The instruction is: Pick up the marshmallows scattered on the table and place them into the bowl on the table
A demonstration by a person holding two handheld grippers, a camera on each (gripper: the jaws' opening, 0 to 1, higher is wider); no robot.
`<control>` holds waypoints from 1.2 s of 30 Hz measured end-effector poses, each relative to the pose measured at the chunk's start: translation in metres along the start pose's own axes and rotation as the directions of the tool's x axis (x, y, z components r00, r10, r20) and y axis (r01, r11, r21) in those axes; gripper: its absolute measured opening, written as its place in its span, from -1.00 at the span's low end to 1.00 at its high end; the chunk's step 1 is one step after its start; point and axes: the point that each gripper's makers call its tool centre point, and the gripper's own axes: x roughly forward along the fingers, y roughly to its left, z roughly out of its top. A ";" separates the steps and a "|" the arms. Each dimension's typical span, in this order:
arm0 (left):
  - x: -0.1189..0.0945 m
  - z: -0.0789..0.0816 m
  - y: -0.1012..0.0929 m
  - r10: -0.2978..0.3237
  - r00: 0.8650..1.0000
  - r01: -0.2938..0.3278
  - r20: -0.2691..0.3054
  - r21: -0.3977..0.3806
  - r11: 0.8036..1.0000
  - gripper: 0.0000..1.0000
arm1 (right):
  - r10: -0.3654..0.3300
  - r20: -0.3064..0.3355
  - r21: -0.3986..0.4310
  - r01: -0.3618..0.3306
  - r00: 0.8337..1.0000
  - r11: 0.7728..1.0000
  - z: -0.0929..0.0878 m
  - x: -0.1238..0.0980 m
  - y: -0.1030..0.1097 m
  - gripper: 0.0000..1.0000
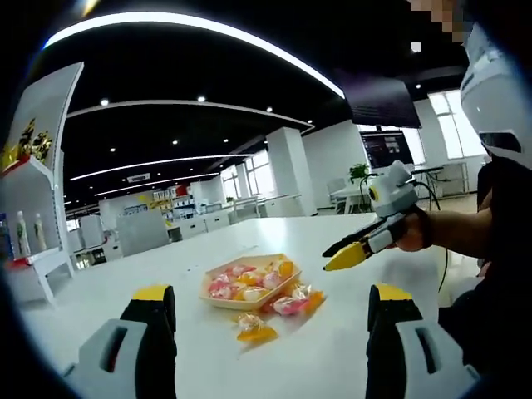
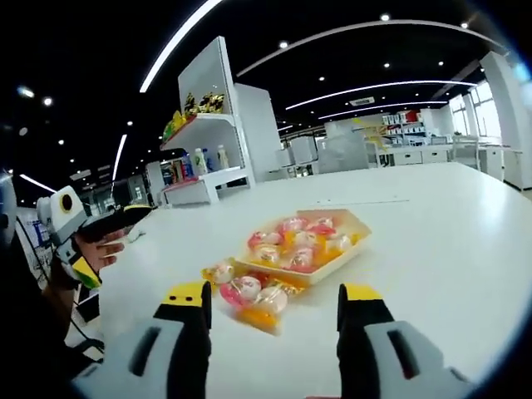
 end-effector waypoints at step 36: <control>-0.009 -0.001 -0.008 0.020 1.000 -0.020 -0.013 0.015 1.000 0.91 | -0.063 -0.133 0.007 0.065 0.989 0.998 -0.028 0.038 -0.011 -0.16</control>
